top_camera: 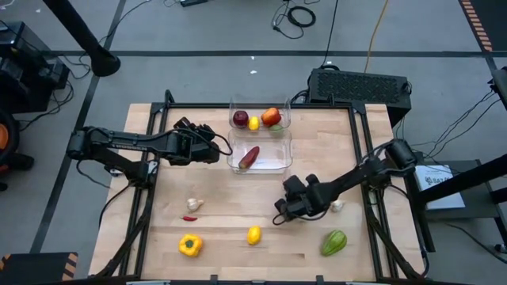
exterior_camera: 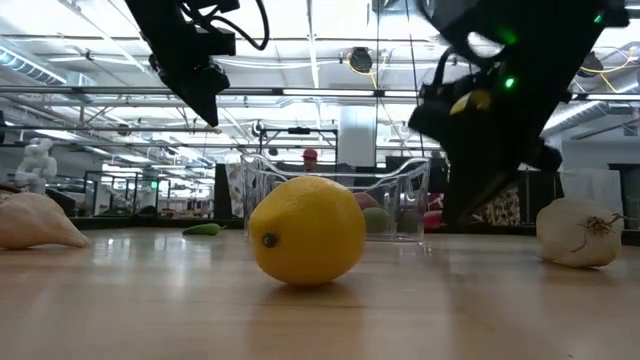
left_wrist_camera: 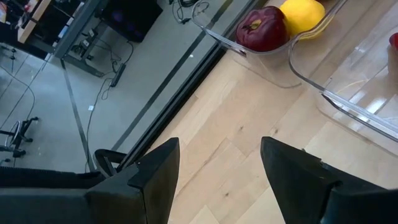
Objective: Sort produce into baskets
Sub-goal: Put the right red chili pepper into the bottom transparent bin
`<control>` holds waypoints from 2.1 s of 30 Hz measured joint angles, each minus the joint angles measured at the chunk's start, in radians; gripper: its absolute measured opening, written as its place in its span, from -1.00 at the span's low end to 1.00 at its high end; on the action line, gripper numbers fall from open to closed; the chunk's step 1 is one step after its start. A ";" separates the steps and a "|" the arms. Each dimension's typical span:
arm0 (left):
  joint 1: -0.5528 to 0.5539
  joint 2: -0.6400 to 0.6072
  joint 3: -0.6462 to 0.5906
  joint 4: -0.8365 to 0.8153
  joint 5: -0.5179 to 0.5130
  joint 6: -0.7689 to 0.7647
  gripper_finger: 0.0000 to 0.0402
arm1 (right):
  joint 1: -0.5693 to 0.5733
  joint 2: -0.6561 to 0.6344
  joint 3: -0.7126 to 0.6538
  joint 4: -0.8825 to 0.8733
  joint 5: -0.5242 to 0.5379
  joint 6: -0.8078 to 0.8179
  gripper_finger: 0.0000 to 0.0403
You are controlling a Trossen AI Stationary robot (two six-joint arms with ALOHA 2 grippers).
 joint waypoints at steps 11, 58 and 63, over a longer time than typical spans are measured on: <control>0.001 0.000 0.000 0.000 -0.001 0.001 0.16 | 0.054 -0.184 0.002 0.026 -0.007 -0.133 -0.79; 0.365 0.006 -0.197 0.278 0.375 0.265 0.16 | -0.536 -0.209 0.003 0.269 -0.052 -1.034 -0.77; 0.392 0.005 -0.273 0.405 0.521 0.310 0.18 | -0.540 -0.209 0.003 0.244 -0.053 -1.011 -0.67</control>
